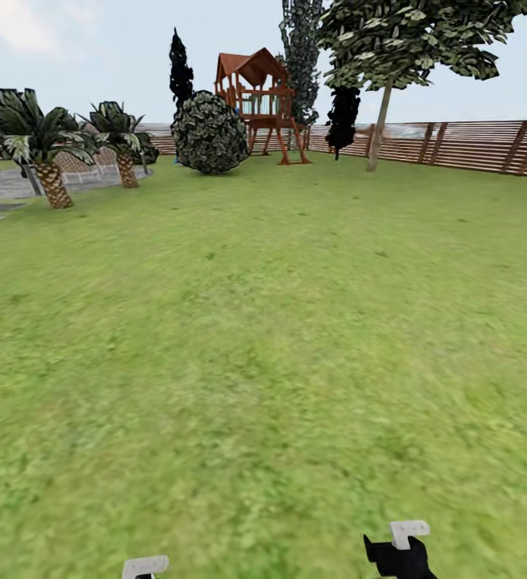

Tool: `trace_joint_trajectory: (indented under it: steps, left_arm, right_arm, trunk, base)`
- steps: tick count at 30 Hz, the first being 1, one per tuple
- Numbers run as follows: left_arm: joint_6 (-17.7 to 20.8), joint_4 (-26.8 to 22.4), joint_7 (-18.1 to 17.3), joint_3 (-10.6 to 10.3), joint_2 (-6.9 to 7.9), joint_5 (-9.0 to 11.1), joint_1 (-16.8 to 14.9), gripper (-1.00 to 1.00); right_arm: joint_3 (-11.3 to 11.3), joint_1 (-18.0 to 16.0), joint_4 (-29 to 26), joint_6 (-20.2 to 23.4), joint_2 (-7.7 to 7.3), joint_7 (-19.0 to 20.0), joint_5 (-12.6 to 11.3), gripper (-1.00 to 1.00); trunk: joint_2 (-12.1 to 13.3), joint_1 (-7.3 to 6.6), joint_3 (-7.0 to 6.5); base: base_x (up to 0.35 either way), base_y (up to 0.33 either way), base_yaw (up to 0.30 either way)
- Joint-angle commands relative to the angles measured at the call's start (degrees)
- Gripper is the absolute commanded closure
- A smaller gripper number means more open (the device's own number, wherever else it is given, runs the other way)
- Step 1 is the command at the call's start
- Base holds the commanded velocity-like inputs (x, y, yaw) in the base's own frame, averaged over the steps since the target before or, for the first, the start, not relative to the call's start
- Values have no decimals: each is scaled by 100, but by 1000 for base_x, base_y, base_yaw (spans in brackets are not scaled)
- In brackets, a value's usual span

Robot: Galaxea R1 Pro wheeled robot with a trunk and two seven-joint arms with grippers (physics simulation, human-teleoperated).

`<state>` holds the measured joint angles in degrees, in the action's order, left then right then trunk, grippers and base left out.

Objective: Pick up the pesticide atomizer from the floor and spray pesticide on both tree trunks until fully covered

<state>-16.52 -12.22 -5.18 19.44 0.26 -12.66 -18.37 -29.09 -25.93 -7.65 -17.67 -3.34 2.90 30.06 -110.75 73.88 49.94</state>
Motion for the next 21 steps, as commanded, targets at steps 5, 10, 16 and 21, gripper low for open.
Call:
trace_joint_trajectory:
  steps: [5, 10, 16, 21]
  left_arm:
    - [0, 0, -1, -2, 0, 1, 0, 100]
    - [0, 1, -1, -2, 0, 1, 0, 100]
    - [0, -1, -1, -1, 0, 1, 0, 100]
    - [0, -3, -1, -2, 0, 1, 0, 100]
  right_arm:
    - [0, 0, 0, 0, 0, 0, 0, -100]
    - [0, 0, 0, 0, 0, 0, 0, -100]
    - [0, 0, 0, 0, 0, 0, 0, -100]
    - [0, 0, 0, 0, 0, 0, 0, -100]
  trunk:
    - [0, 0, 0]
    - [0, 0, 0]
    - [0, 0, 0]
    - [0, 0, 0]
  base:
    - [0, -274, -266]
    - [0, -273, -266]
    - [0, -274, -266]
    - [0, -274, -266]
